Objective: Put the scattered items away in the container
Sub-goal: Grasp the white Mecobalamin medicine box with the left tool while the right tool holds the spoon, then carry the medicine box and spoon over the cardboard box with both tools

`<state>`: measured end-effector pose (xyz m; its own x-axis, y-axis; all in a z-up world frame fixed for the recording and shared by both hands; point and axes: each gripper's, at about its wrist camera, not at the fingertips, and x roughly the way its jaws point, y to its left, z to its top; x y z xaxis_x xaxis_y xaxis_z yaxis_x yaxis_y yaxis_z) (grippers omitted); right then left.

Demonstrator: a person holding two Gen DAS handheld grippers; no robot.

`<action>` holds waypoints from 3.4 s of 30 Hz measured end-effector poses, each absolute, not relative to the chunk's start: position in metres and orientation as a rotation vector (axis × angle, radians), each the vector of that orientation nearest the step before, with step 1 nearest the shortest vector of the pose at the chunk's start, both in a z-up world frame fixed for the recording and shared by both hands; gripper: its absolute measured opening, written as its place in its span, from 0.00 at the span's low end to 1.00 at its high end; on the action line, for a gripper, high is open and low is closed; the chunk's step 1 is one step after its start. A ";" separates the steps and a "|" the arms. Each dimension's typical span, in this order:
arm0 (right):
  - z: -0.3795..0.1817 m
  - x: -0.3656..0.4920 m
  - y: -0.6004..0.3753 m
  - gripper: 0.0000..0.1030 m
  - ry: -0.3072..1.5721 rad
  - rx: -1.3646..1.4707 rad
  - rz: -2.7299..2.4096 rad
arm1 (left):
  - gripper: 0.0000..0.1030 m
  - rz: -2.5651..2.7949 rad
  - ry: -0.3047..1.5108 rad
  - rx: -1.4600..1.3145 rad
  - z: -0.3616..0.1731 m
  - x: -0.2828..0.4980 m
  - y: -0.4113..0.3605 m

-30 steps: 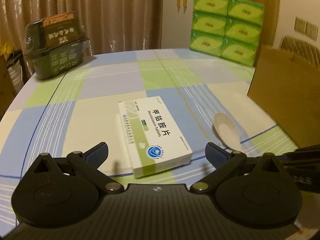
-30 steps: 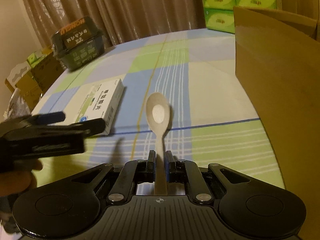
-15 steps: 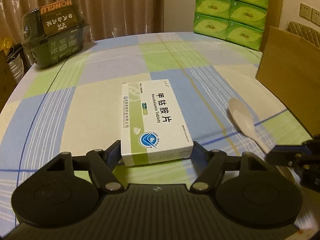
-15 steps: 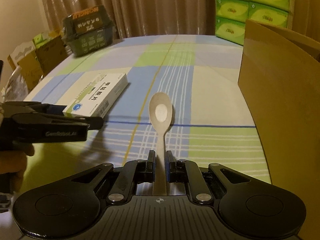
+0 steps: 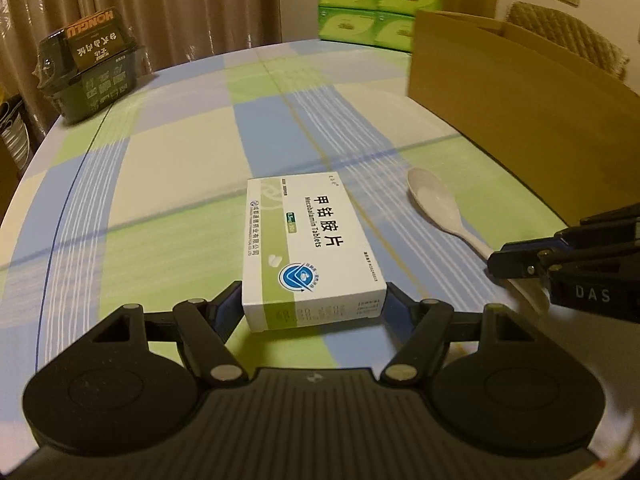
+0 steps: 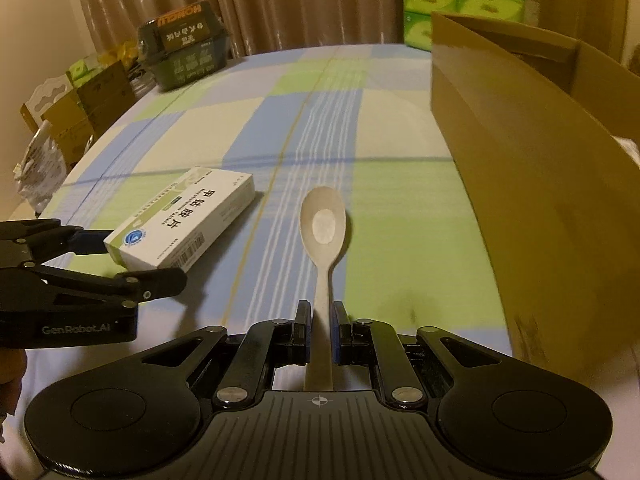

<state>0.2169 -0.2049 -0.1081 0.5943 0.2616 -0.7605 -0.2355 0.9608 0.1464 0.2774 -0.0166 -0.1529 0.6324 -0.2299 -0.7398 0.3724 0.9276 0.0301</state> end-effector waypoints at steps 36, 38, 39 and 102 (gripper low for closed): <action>-0.130 0.235 -0.177 0.57 0.775 -0.134 0.260 | 0.66 -0.345 0.835 0.133 -0.151 0.271 -0.012; -0.131 0.236 -0.174 0.57 0.765 -0.141 0.258 | 0.66 -0.342 0.837 0.136 -0.152 0.271 -0.012; -0.131 0.237 -0.174 0.57 0.762 -0.140 0.258 | 0.66 -0.341 0.836 0.136 -0.152 0.272 -0.012; -0.071 0.200 -0.186 0.27 0.630 -0.076 0.222 | 0.65 -0.348 0.783 0.050 -0.128 0.258 -0.007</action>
<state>0.1997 -0.1856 -0.0708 0.7854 0.1825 -0.5915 -0.2284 0.9736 -0.0030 0.2584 -0.0072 -0.1279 0.6550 -0.2885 -0.6984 0.3251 0.9419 -0.0842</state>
